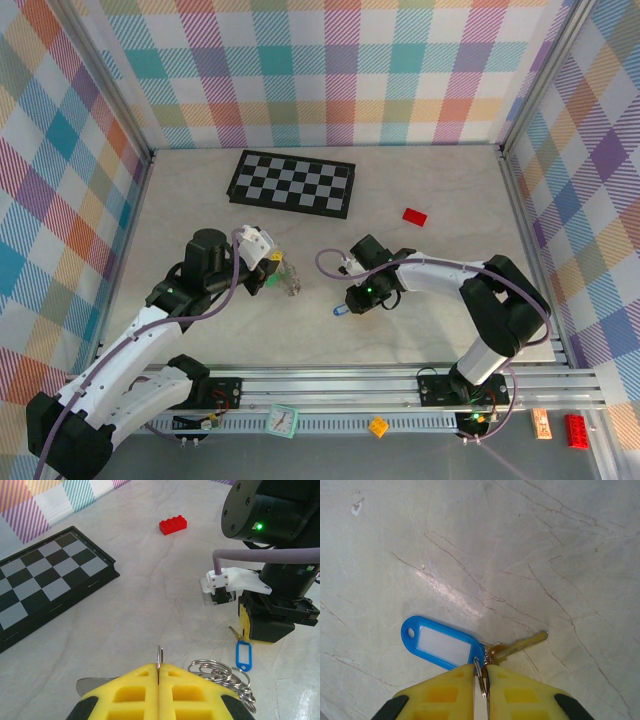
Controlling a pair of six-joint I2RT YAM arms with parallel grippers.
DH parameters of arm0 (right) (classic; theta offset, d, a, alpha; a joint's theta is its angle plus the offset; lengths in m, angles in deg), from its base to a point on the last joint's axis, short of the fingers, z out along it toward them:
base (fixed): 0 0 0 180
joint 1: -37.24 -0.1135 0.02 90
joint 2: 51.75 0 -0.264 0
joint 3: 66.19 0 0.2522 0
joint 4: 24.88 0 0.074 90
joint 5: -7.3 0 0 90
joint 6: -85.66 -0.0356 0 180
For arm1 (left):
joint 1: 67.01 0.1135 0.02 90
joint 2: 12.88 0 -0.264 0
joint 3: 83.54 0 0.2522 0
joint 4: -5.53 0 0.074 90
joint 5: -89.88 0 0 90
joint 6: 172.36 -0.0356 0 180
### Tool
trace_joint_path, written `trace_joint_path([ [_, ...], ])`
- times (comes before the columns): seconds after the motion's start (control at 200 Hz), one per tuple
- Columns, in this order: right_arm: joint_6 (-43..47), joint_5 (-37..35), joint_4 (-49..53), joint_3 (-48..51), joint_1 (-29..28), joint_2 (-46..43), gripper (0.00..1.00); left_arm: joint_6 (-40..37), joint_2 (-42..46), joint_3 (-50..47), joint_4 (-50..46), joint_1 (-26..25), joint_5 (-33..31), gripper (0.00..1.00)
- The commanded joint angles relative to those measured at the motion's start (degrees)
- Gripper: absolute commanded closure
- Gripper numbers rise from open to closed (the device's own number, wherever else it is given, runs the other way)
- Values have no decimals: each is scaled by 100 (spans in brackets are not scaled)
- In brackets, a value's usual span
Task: Put the keys on the keyring
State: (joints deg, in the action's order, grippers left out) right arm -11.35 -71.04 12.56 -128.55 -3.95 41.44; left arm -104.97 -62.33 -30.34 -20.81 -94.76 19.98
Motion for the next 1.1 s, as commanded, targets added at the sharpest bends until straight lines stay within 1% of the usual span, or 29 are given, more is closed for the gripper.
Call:
trace_joint_path([
  [0.0,41,100,107,-124,28,14,85,-103,8,29,89,-73,126,100],
  [0.29,37,65,132,-133,26,-38,85,-121,-4,52,54,-73,152,100],
  [0.51,38,64,163,-166,24,-23,89,-130,-5,55,36,-73,161,100],
  [0.6,38,64,170,-163,30,-16,91,-130,-12,55,36,-73,161,100],
  [0.73,40,53,258,-217,25,-87,99,-138,-10,55,27,-73,170,100],
  [0.915,152,13,426,-279,7,-512,100,-112,3,64,63,-82,219,100],
  [1.025,373,-148,521,-308,-42,-933,100,-134,-4,107,13,-99,296,100],
  [1.095,536,-195,492,-301,-83,-1244,100,-127,-19,131,-24,-99,453,100],
])
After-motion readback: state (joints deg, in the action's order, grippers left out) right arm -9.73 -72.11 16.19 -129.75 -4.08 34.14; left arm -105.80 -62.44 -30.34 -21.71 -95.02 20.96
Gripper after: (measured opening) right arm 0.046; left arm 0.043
